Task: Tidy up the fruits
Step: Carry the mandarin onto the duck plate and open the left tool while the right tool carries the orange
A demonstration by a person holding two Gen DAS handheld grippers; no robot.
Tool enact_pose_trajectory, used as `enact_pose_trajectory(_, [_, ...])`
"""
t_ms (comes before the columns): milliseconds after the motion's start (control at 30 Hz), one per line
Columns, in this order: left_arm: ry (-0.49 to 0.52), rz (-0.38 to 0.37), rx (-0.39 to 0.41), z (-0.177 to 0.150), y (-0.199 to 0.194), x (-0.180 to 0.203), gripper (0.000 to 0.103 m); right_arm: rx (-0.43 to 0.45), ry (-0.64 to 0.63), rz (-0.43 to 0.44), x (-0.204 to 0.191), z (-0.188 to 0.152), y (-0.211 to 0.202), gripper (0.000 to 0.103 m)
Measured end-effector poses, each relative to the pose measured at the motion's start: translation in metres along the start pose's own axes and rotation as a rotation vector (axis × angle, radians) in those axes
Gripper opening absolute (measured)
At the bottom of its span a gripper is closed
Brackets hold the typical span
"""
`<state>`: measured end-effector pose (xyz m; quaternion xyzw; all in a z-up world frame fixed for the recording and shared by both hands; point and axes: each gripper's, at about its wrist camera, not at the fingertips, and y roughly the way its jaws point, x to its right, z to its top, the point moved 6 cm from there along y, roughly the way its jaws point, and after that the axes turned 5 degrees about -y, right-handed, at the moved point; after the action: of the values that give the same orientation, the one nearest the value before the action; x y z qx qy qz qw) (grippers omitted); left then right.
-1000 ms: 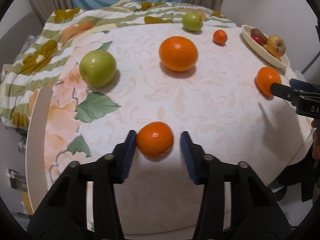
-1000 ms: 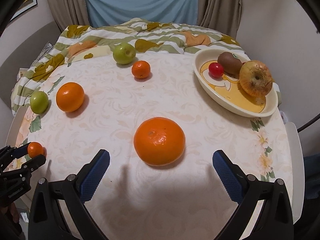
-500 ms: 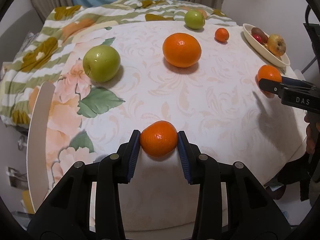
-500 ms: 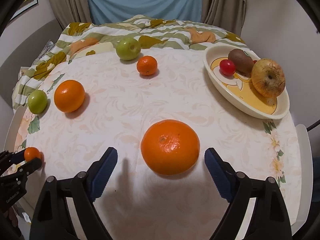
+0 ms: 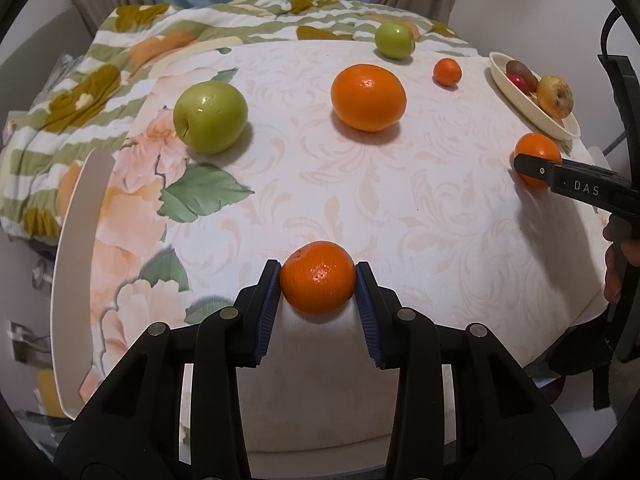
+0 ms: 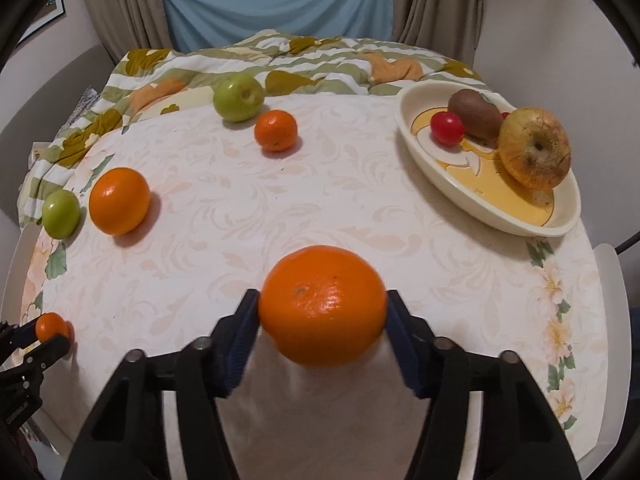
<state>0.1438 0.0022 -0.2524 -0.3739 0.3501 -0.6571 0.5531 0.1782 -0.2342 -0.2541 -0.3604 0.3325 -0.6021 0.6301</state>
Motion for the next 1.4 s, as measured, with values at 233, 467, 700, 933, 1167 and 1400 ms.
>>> enact_pose_trajectory(233, [-0.036, -0.003, -0.003, -0.001, -0.004, -0.003, 0.044, 0.021, 0.005, 0.013, 0.000, 0.000, -0.010, 0.056])
enact_pose_trajectory(467, [-0.042, -0.002, 0.019, 0.006, -0.022, 0.000, 0.044, 0.043, -0.008, 0.016, -0.003, 0.005, -0.033, 0.056])
enact_pose_trajectory(700, [-0.016, -0.020, 0.058, 0.024, -0.054, 0.012, 0.044, 0.078, -0.005, 0.019, -0.001, 0.014, -0.069, 0.056])
enact_pose_trajectory(933, [0.057, -0.048, 0.116, 0.054, -0.086, 0.043, 0.044, 0.119, 0.015, 0.006, 0.016, 0.026, -0.107, 0.056])
enact_pose_trajectory(1167, [0.094, -0.079, 0.165, 0.091, -0.101, 0.093, 0.044, 0.153, 0.039, -0.006, 0.056, 0.042, -0.132, 0.056])
enact_pose_trajectory(1400, [0.096, -0.094, 0.209, 0.127, -0.105, 0.151, 0.044, 0.172, 0.027, 0.004, 0.103, 0.056, -0.143, 0.056])
